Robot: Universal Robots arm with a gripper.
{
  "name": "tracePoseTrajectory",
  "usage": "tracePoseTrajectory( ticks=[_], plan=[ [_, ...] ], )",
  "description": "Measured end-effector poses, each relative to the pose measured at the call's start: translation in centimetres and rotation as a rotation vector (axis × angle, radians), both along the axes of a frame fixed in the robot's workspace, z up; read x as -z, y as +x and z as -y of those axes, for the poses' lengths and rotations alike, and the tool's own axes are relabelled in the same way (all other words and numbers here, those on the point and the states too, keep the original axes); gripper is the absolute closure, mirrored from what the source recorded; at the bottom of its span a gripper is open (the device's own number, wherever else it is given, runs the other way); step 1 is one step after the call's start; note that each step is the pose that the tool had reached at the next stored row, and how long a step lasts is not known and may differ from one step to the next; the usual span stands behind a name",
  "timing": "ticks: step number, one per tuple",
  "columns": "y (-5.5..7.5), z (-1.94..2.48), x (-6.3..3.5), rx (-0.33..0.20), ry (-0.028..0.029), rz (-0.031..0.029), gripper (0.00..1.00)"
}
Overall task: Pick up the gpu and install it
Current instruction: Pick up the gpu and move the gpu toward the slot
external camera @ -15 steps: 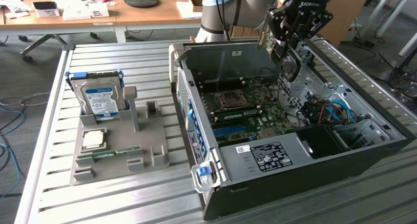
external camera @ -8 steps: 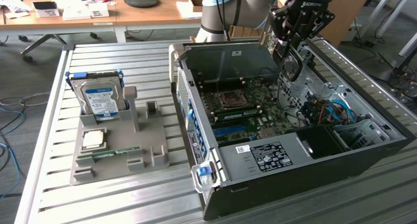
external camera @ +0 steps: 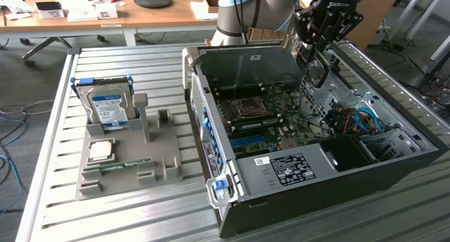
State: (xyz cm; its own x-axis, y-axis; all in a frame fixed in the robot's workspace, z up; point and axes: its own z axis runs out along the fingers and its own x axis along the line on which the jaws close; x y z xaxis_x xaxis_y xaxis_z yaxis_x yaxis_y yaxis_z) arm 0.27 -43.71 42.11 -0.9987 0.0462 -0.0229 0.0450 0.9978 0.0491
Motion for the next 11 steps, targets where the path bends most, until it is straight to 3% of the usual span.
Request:
tracePoseTrajectory(
  ticks=[11],
  plan=[
    [1.7, 0.00, 0.01, 0.000, 0.0000, 0.0000, 0.73]
  ],
)
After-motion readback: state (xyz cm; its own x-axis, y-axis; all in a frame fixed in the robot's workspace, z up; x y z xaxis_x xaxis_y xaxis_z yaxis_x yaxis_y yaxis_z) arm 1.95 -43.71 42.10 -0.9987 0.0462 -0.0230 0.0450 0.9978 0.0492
